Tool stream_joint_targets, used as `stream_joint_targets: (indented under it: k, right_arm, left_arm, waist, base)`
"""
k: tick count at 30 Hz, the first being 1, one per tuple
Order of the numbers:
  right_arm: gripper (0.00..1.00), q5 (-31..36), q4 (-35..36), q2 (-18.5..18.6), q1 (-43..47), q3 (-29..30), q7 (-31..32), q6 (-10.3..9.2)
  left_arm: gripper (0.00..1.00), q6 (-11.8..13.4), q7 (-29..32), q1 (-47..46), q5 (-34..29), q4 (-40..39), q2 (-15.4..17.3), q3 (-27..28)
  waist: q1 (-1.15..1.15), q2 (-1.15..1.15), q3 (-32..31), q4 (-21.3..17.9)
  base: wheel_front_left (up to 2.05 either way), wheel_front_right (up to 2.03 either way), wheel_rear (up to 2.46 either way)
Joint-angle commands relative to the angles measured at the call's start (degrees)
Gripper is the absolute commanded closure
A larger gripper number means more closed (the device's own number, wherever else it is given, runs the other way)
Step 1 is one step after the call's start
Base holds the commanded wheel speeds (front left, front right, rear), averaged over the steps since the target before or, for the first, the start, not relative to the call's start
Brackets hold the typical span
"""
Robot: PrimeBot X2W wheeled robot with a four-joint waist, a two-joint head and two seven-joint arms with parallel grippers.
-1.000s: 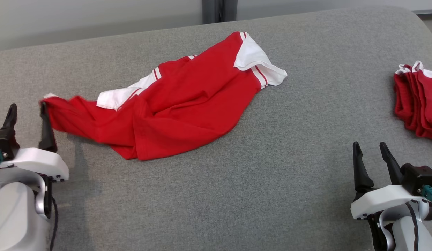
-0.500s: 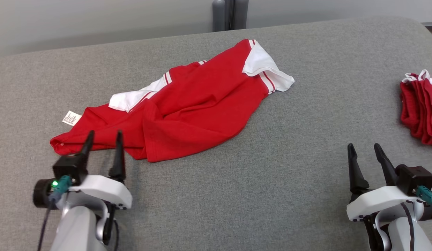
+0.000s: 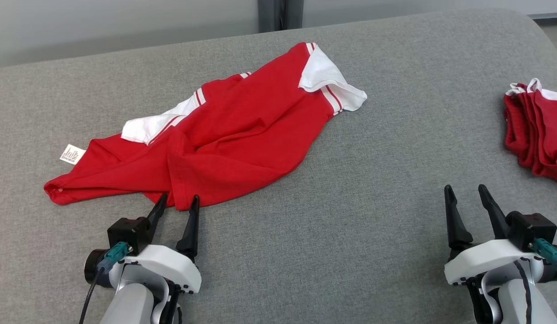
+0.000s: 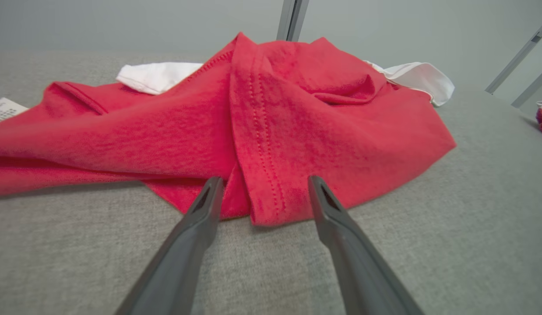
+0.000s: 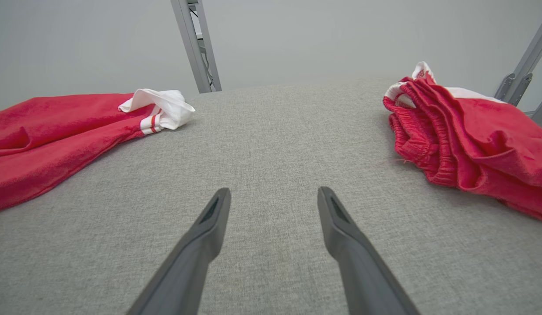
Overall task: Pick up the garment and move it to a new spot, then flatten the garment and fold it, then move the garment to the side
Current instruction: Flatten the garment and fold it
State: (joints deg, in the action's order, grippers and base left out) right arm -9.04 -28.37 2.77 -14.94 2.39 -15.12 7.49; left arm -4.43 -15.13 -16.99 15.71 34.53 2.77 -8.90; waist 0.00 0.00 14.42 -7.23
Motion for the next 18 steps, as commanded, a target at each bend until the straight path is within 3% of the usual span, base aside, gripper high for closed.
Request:
stream_joint_targets:
  k: [1, 8, 9, 10, 11, 12, 18]
  right_arm:
    - [0.0, 0.13, 0.18, 0.29, -0.78, 0.01, 0.0, 0.01]
    - [0.0, -0.3, 0.46, 0.29, -0.77, 0.1, 0.0, 0.01]
    - [0.0, -0.31, 0.46, 0.29, -0.74, 0.18, 0.0, 0.01]
    - [0.0, -0.28, 0.46, 0.28, -0.72, 0.21, 0.0, 0.01]
    - [0.0, -0.32, 0.44, 0.29, -0.7, 0.18, 0.01, 0.01]
    - [0.0, -0.3, 0.48, 0.29, -0.77, 0.15, 0.01, 0.01]
    - [0.0, -0.38, -0.02, 0.29, -0.65, -0.06, 0.01, 0.01]
  left_arm:
    - [0.0, 0.36, 0.0, -1.14, 0.2, 0.24, 0.28, 0.0]
    - [0.0, 0.3, 0.0, -1.99, 0.81, 0.11, 0.27, -0.17]
    - [0.14, 0.15, 0.0, -1.88, 0.86, 0.14, 0.27, -0.3]
    - [0.54, 0.12, 0.0, -1.83, 0.88, 0.12, 0.27, -0.43]
    - [0.68, 0.0, 0.0, -1.79, 0.94, 0.04, 0.27, -0.55]
    - [0.98, -0.16, 0.0, -1.84, 0.89, -0.31, 0.27, -0.74]
    - [1.0, -1.14, 0.0, -1.87, 1.71, -3.27, 0.24, -0.81]
  waist:
    - [0.0, 0.0, 0.37, -0.38]
    - [0.0, 0.0, 0.87, -0.87]
    - [0.0, 0.0, 0.86, -0.82]
    - [0.0, 0.0, 0.84, -0.75]
    - [0.0, 0.0, 0.8, -0.66]
    - [0.0, 0.0, 0.78, -0.55]
    - [0.0, 0.0, -0.46, 0.81]
  base:
    - [0.0, 0.0, 0.0]
    - [0.0, 0.0, 0.0]
    - [0.0, 0.0, 0.0]
    - [0.0, 0.0, 0.0]
    - [0.0, 0.0, 0.0]
    - [0.0, 0.0, 0.0]
    - [0.0, 0.0, 0.0]
